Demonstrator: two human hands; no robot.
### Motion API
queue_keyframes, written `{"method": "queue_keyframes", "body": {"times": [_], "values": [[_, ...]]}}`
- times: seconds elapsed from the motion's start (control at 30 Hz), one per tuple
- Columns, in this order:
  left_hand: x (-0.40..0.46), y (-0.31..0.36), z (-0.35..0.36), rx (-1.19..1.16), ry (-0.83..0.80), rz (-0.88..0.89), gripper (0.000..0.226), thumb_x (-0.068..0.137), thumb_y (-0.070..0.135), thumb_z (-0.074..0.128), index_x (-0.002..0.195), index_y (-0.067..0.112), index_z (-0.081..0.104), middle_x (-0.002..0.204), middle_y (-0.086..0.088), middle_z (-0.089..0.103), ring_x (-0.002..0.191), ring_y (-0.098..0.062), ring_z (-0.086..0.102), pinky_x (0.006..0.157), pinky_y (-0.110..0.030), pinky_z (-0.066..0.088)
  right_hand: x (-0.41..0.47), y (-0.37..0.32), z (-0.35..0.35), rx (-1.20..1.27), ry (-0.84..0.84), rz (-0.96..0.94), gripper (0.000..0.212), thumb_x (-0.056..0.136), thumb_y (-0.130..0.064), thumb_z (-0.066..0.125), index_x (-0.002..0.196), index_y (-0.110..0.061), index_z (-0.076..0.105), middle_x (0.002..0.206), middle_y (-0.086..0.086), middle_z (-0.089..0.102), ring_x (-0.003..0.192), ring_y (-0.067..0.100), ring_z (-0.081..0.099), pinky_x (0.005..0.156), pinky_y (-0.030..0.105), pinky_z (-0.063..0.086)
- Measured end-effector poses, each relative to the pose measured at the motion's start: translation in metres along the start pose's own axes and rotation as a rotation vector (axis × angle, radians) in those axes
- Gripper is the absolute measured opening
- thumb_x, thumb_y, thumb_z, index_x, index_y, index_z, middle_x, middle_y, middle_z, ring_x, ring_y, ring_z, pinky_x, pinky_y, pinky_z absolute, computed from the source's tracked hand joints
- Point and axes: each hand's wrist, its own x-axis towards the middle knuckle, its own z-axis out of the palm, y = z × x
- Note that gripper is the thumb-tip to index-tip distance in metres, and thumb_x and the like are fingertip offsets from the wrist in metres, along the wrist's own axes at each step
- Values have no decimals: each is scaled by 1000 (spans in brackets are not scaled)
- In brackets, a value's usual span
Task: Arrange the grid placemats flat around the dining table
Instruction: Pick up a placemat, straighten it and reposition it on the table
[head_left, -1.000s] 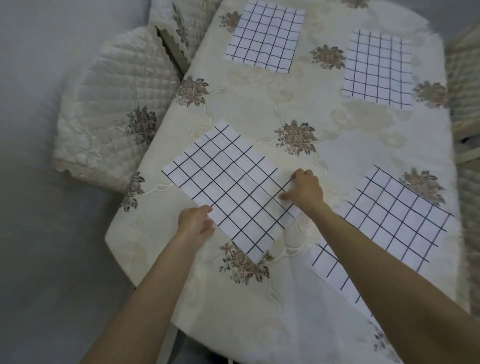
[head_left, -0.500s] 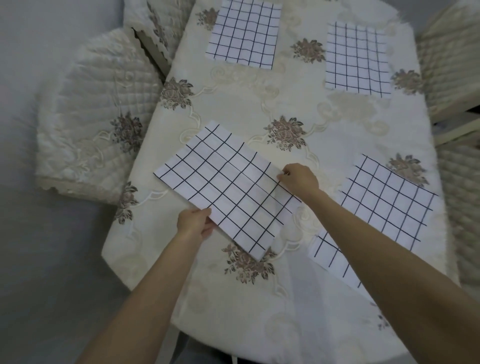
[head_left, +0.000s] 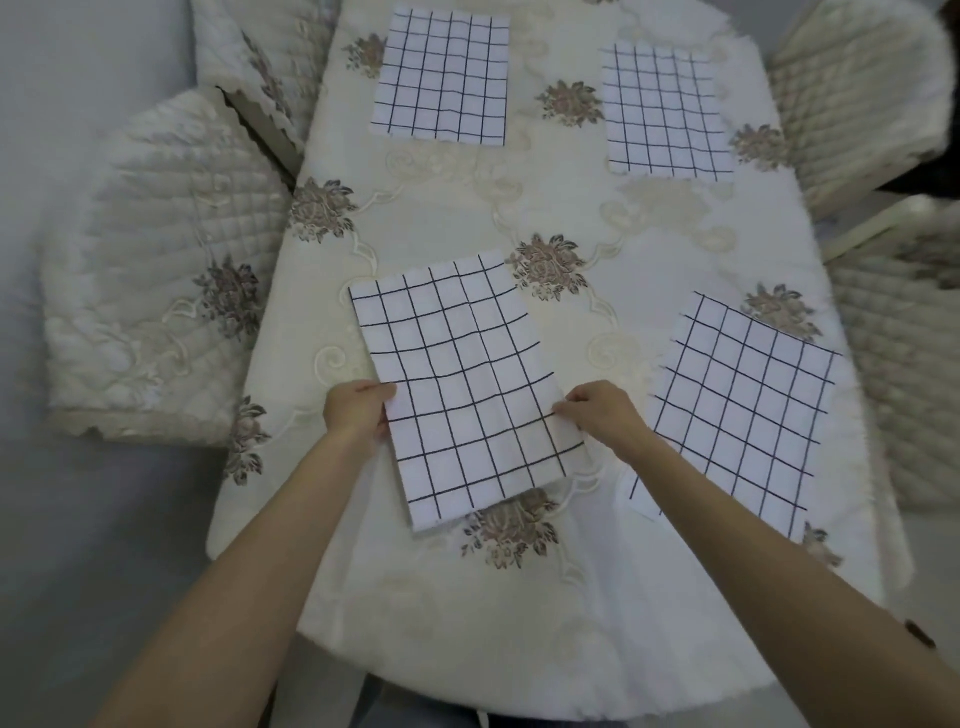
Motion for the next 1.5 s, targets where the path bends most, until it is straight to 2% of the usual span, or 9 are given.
{"method": "queue_keyframes", "body": {"times": [0.1,0.23,0.47,0.6,0.63,0.77,1.17,1.33,1.5], "values": [[14,6,-7,54,-2,27,2,84,3,68,83,2,67,68,-11,59,45,-17,51,33,-12,35,-6,3,14,31,-33,38,25,86,-25,67,68,-8,64,65,6,60,62,19,54,58,26,39],[30,13,-16,107,-19,69,19,82,4,71,100,-1,69,80,-12,64,55,-16,53,41,-15,39,-13,1,30,86,-53,71,25,85,-22,68,65,-8,62,62,6,61,59,18,55,61,27,43],[53,25,-29,137,-100,71,13,81,-2,70,93,-4,67,79,-16,66,53,-19,65,46,-22,56,-18,-5,49,158,-17,92,22,88,-19,66,71,-7,59,67,11,60,54,17,55,56,26,47],[65,32,-39,143,-106,91,18,79,-2,72,96,-8,67,90,-24,69,72,-31,67,73,-41,59,-19,-14,58,198,19,79,21,89,-17,64,72,-6,59,68,11,58,57,20,57,60,30,52],[67,34,-41,144,-103,97,16,80,-3,71,95,-8,67,88,-24,68,72,-31,66,72,-41,58,-18,-17,60,204,26,78,20,89,-17,64,73,-6,59,67,10,58,58,21,57,62,32,54],[74,44,-46,154,-111,111,8,82,-3,69,89,-1,65,76,-14,65,62,-24,62,44,-22,55,-17,-26,67,226,49,62,22,89,-17,63,70,-8,58,65,7,59,58,21,59,68,37,57],[84,45,-50,226,-144,155,8,82,-1,70,86,5,66,76,-11,66,62,-24,64,46,-23,56,-21,-28,81,263,106,94,21,91,-18,63,73,-7,61,67,5,61,57,20,61,69,39,60],[87,45,-47,288,-135,209,10,80,1,73,76,9,67,86,-17,70,71,-30,67,75,-43,59,-21,-25,80,282,136,92,21,91,-17,63,73,-7,61,66,5,58,55,18,58,65,34,58],[89,48,-47,409,-102,276,14,77,7,76,70,16,68,81,-12,73,70,-28,70,80,-42,59,-18,-20,82,285,141,113,17,88,-20,65,74,-9,66,66,4,64,60,23,64,73,46,60]]}}
